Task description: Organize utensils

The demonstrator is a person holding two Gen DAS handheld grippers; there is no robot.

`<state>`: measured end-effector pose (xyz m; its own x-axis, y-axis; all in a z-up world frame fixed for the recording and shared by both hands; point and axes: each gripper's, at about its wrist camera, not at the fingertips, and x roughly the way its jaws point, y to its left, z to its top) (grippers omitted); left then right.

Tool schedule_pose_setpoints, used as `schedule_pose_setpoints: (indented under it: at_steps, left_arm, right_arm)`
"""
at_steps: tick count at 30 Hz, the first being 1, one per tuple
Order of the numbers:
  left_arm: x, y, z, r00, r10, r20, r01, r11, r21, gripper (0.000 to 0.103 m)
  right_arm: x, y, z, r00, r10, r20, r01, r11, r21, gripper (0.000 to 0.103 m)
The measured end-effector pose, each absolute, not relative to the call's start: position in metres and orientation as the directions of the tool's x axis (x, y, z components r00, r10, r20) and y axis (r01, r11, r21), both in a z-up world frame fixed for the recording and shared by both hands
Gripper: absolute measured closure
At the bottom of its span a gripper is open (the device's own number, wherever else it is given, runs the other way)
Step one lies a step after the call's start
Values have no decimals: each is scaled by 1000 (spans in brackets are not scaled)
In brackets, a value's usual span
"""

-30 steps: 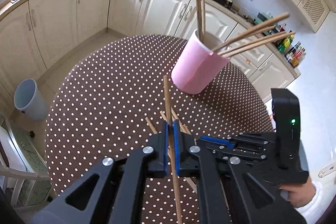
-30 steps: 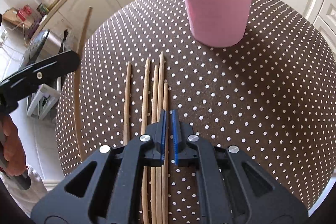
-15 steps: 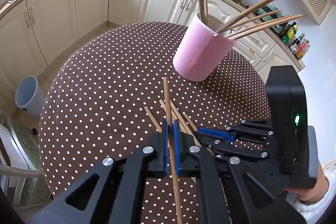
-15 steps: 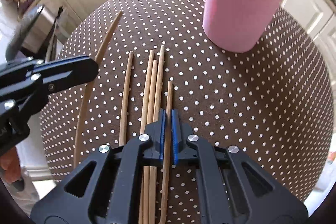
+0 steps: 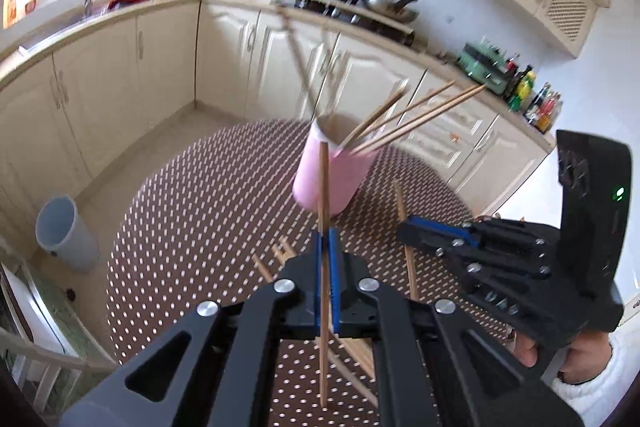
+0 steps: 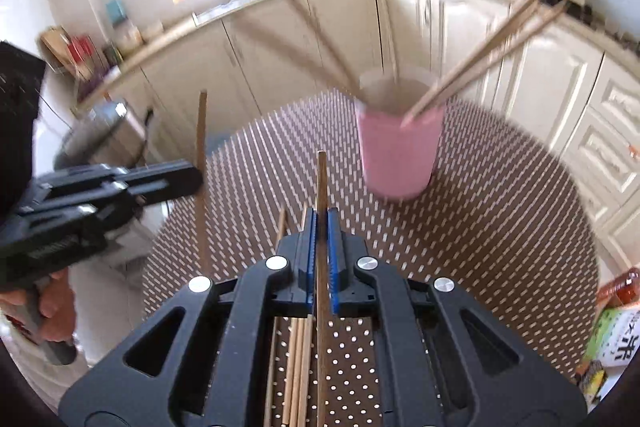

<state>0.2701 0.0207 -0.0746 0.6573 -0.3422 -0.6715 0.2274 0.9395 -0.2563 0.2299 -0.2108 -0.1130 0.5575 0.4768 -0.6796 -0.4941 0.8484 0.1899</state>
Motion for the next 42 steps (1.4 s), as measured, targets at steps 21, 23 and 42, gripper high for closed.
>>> schedule_pose_setpoints:
  at_steps: [21, 23, 42]
  left_arm:
    - [335, -4, -141, 478, -315, -820, 163, 949, -270, 79]
    - [345, -9, -154, 464, -301, -833, 166, 953, -252, 79]
    - [407, -49, -197, 425, -169, -889, 184, 978, -99, 97]
  right_arm:
    - [257, -257, -132, 489, 490, -722, -458, 849, 265, 97]
    - [267, -257, -146, 466, 486, -739, -443, 852, 279, 97]
    - [309, -255, -192, 399, 490, -775, -402, 853, 332, 97]
